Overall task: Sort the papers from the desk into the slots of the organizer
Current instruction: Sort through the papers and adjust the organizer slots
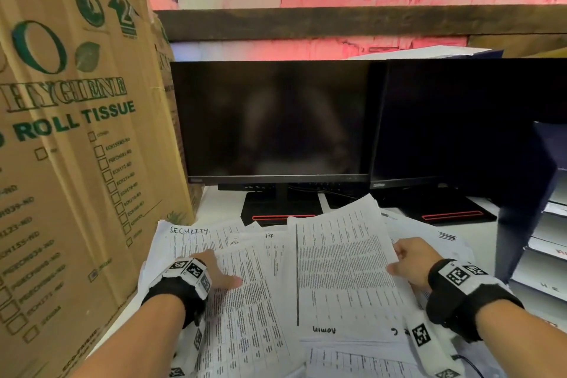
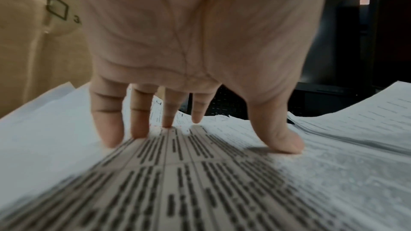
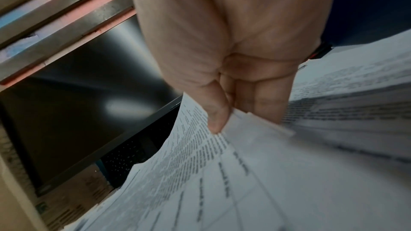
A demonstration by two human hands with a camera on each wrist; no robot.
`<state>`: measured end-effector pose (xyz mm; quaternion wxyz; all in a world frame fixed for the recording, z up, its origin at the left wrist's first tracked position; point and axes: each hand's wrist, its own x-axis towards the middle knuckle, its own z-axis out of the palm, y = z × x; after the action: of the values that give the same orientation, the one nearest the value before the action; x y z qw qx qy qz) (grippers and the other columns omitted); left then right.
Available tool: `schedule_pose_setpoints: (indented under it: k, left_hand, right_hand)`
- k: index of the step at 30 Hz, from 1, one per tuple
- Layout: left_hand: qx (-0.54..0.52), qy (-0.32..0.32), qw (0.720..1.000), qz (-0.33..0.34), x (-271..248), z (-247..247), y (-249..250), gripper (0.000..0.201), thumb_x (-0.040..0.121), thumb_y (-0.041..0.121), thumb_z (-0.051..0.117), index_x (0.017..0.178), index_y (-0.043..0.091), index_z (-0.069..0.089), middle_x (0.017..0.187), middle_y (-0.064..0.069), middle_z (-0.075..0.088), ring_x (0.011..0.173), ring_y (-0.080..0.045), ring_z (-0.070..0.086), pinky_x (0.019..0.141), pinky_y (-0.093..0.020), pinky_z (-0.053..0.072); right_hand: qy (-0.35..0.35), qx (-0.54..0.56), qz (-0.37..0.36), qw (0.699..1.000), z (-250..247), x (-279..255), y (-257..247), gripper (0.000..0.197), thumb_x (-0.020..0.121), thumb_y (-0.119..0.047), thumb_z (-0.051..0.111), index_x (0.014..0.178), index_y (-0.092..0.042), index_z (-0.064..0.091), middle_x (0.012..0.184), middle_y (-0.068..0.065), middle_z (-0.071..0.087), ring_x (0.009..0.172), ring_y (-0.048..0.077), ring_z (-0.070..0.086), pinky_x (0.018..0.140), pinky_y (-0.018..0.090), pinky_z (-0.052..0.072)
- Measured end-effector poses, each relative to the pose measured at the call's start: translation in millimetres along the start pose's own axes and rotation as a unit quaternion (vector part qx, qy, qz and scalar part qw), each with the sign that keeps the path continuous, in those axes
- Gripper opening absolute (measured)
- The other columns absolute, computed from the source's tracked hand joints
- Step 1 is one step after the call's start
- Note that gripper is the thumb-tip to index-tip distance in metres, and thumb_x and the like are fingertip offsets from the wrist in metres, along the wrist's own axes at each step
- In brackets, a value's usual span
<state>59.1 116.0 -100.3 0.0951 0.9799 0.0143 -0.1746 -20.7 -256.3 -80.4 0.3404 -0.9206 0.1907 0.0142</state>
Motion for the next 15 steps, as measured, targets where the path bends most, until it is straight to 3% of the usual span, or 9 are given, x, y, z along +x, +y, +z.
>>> schedule_pose_setpoints:
  k: [3,7,9,11,13,15]
  left_hand:
    - [0.009,-0.001,1.000,0.016,-10.8,-8.5,4.5,0.089,0.067,0.071,0.066,0.131,0.013,0.042,0.130,-0.003,0.053,0.117,-0.023,0.053,0.099,-0.035,0.043]
    - [0.045,-0.011,0.999,0.026,-5.4,-7.3,2.9,0.096,0.059,0.076,0.068,0.131,0.019,0.039,0.136,-0.001,0.048,0.125,-0.025,0.046,0.106,-0.041,0.035]
    - [0.058,-0.010,0.998,0.023,-3.3,-7.5,2.2,0.102,0.055,0.080,0.067,0.132,0.021,0.038,0.137,-0.002,0.047,0.126,-0.026,0.044,0.107,-0.041,0.034]
    - [0.085,0.001,0.996,0.019,-1.8,-8.1,2.9,0.098,0.059,0.078,0.066,0.135,0.023,0.037,0.139,-0.003,0.045,0.129,-0.026,0.040,0.105,-0.039,0.034]
    - [0.092,0.019,0.996,0.015,-4.0,-12.0,7.2,0.080,0.067,0.068,0.069,0.130,0.026,0.043,0.135,-0.001,0.047,0.130,-0.026,0.035,0.103,-0.038,0.035]
    - [0.077,0.043,0.996,0.029,-4.6,-17.3,14.5,0.045,0.075,0.053,0.070,0.109,0.028,0.054,0.122,0.002,0.054,0.124,-0.025,0.037,0.102,-0.038,0.038]
  right_hand:
    - [0.006,0.004,0.003,1.000,0.3,0.6,-1.2,0.018,0.080,-0.003,0.073,0.077,-0.017,0.061,0.089,0.003,0.067,0.088,0.021,0.062,0.082,0.029,0.049]
    - [-0.004,0.049,0.027,0.998,-0.2,0.7,-2.2,0.009,0.083,-0.005,0.071,0.084,-0.012,0.064,0.094,0.008,0.070,0.090,0.024,0.065,0.087,0.037,0.054]
    - [-0.026,0.101,0.037,0.994,-1.3,-1.1,-2.7,0.005,0.085,-0.008,0.070,0.087,-0.009,0.065,0.091,0.009,0.071,0.087,0.026,0.068,0.083,0.039,0.056]
    - [-0.047,0.120,0.040,0.991,-1.8,-2.9,-3.4,0.005,0.085,-0.010,0.070,0.089,-0.009,0.067,0.092,0.008,0.072,0.087,0.025,0.069,0.084,0.039,0.056]
    - [-0.046,0.102,0.036,0.993,-0.8,-3.2,-4.9,0.008,0.086,-0.007,0.067,0.093,-0.010,0.068,0.099,0.007,0.072,0.093,0.024,0.068,0.091,0.040,0.054]
    - [-0.033,0.106,0.022,0.994,-0.1,-2.1,-6.6,0.016,0.086,-0.001,0.064,0.098,-0.011,0.066,0.104,0.008,0.070,0.099,0.026,0.065,0.096,0.042,0.051]
